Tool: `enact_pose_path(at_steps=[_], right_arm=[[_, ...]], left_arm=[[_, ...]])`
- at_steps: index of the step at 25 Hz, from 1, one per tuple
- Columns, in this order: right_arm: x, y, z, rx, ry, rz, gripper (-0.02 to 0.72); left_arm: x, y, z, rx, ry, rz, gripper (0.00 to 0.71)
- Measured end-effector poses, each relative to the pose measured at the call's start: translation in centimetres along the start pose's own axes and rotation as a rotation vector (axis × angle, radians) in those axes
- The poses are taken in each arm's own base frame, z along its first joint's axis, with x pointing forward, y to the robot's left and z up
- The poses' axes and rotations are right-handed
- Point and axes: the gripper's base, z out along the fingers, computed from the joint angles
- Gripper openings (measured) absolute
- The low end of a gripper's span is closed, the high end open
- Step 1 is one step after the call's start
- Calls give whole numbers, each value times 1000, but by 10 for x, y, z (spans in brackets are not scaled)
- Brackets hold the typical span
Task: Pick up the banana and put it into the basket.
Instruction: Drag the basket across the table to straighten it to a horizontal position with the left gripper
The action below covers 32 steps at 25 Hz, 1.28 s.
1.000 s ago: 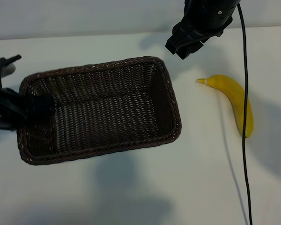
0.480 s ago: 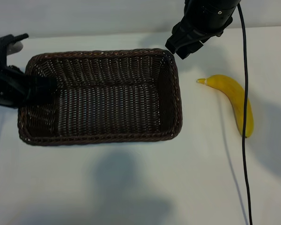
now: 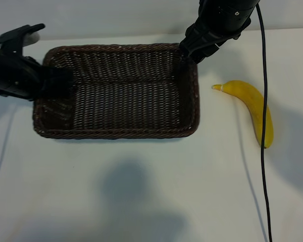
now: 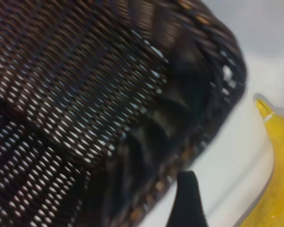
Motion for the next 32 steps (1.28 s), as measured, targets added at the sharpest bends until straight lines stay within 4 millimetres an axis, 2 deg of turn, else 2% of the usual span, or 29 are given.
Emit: enact_pose_path(at_steps=[13, 32], right_arm=[[0, 0, 0, 0, 0, 12, 555], [0, 0, 0, 0, 0, 25, 555]], left_arm=[[9, -22, 47, 51, 71, 43, 160], [9, -14, 55, -17, 86, 47, 160]])
